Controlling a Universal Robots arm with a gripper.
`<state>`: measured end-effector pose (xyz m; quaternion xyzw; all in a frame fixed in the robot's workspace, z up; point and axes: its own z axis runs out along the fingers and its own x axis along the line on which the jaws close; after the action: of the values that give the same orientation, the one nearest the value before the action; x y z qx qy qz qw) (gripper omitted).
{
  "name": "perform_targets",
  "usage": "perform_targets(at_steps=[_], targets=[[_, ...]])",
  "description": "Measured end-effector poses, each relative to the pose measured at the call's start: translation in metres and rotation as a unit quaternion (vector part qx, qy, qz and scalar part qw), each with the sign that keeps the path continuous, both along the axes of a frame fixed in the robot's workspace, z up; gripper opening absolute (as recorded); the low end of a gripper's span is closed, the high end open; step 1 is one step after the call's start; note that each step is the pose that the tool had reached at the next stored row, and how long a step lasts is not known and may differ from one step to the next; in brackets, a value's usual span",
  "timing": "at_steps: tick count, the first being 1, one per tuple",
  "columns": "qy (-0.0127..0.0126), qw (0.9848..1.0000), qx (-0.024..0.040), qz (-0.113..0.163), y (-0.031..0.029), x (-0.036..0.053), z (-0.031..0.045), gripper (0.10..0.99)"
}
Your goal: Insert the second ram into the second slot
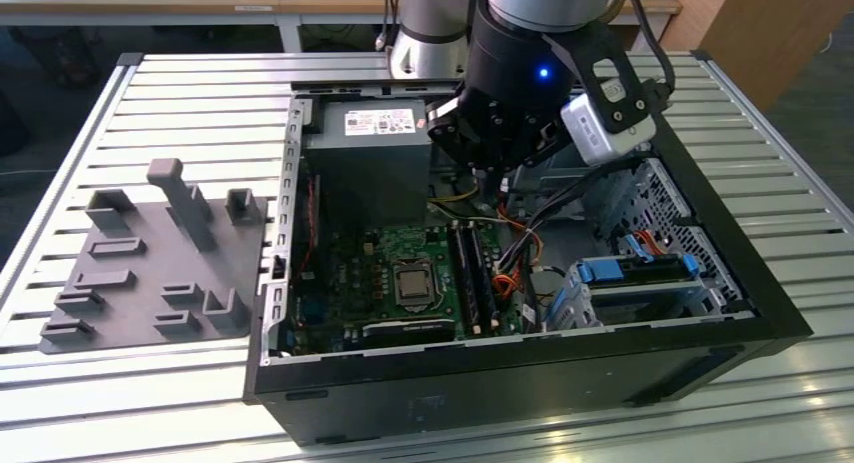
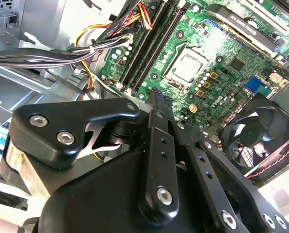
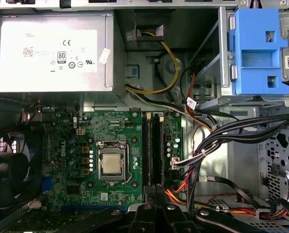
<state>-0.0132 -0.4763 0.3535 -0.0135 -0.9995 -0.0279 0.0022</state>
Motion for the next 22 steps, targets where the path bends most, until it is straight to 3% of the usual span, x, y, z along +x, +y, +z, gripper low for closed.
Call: perform_targets(at_steps=[22], targets=[[0.0, 1.0, 0.0001, 0.0, 0.0, 0.0, -0.0059, 0.106]])
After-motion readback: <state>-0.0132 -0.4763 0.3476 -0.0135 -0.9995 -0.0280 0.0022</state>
